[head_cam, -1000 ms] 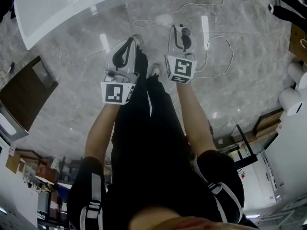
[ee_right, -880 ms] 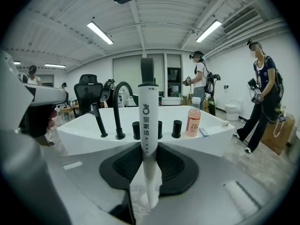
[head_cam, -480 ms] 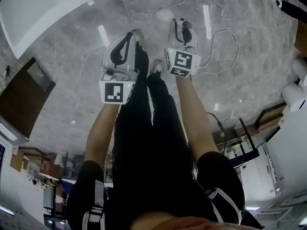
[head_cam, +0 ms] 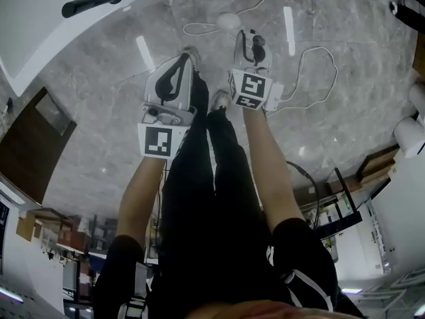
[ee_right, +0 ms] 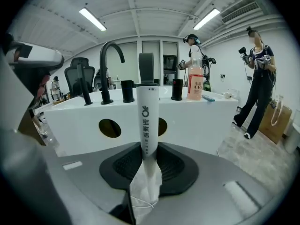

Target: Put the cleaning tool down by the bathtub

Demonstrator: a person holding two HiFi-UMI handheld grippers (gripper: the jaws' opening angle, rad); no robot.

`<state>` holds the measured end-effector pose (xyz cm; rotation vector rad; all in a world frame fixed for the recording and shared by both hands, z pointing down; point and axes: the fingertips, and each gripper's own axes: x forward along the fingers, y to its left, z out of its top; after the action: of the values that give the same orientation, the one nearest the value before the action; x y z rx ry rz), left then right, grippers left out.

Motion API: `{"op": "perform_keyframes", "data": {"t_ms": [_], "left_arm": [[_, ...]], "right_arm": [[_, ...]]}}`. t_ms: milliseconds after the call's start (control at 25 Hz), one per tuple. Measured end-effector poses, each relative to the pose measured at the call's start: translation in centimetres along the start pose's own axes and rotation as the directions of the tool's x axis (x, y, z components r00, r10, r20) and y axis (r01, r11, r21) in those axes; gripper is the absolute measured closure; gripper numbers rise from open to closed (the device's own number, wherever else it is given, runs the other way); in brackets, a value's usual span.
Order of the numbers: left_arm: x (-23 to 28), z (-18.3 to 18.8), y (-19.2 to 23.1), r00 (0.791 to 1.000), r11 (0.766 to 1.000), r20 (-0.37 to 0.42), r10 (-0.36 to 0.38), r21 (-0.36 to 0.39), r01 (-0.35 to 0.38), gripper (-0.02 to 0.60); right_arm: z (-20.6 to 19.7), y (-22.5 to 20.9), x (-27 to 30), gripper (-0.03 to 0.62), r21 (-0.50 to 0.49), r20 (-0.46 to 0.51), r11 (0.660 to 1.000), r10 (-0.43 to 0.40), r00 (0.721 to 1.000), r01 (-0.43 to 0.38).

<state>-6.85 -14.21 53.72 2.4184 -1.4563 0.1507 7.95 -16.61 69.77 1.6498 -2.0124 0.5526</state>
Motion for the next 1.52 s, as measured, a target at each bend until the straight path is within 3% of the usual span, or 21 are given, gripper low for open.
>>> {"op": "perform_keyframes", "data": {"t_ms": [400, 760, 1160, 1520], "left_arm": [[1.4, -0.9, 1.9, 0.998, 0.998, 0.044, 0.048, -0.039, -0.046, 0.574], [1.1, -2.1, 2.1, 0.999, 0.998, 0.024, 0.042, -0.039, -0.041, 0.574], [1.6, -2.4, 2.9, 0.999, 0.998, 0.023, 0.045, -0.055, -0.043, 0.574], [1.4, -2.4, 3.6, 0.998, 0.996, 0.022, 0.065, -0.057, -0.063, 0.574]], "right_arm": [[-6.8, 0.2, 4.3, 0.497, -0.037, -0.095, 0.999, 0.012, 0.995, -0.015], [-11.3, 0.5, 6.2, 0.497, -0.003, -0.19, 1.0, 0.022, 0.982, -0.023], [-14.2, 0.2, 8.7, 0.497, -0.034, -0.263, 0.999, 0.028, 0.964, -0.039], [-13.6, 0.1, 10.2, 0.497, -0.021, -0.262, 0.999, 0.037, 0.964, -0.044]]}}
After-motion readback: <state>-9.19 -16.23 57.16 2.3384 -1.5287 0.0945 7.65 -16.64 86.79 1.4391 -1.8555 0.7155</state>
